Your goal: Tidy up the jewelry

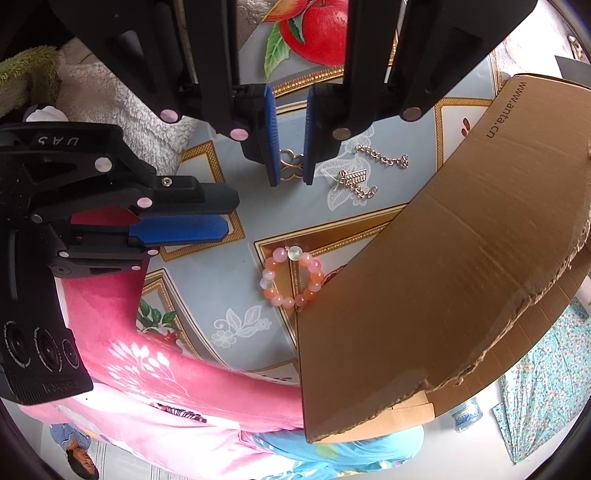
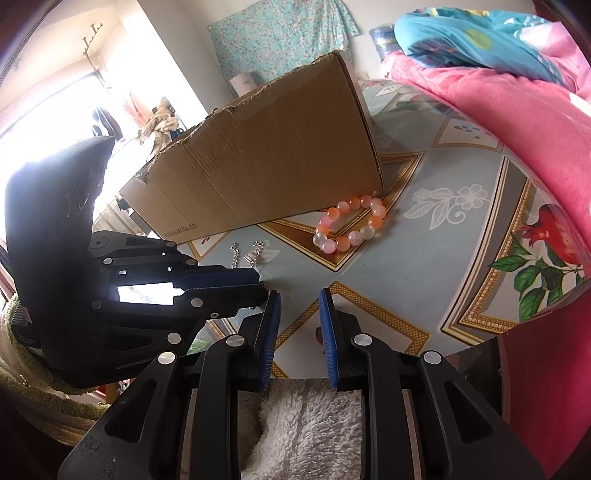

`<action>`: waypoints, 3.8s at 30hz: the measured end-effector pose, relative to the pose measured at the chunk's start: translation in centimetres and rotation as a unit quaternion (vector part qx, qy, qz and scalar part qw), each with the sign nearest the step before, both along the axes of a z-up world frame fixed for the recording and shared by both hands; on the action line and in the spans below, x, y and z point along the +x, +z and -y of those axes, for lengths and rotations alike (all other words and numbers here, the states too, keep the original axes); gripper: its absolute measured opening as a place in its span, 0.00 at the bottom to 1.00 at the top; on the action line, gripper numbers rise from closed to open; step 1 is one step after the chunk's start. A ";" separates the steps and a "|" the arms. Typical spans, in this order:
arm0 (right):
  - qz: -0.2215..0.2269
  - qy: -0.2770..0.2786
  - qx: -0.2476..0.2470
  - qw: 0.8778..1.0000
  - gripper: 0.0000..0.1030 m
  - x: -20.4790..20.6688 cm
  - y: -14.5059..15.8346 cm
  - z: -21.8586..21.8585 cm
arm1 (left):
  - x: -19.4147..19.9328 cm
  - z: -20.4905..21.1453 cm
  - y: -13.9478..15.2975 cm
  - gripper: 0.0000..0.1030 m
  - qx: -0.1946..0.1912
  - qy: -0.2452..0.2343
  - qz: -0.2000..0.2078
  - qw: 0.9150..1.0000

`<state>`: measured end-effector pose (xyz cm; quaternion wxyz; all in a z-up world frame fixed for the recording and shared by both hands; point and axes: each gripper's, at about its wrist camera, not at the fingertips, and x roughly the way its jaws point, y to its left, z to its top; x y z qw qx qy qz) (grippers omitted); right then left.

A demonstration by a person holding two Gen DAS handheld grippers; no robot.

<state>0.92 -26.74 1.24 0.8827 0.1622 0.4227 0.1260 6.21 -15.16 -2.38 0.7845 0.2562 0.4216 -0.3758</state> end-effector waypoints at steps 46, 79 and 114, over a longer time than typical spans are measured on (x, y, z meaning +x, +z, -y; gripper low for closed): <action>0.000 -0.001 -0.001 1.000 0.20 -0.2 -0.1 0.0 | -0.9 -1.0 0.8 0.10 -0.020 0.002 -0.004 1.000; 0.006 -0.022 0.018 1.000 0.22 -0.6 -0.1 1.3 | -0.9 0.4 0.0 0.19 -0.011 -0.025 -0.008 1.000; 0.016 0.118 -0.110 0.987 0.15 5.4 -0.2 -9.2 | 3.1 -11.5 2.1 0.19 -0.100 0.154 0.012 0.983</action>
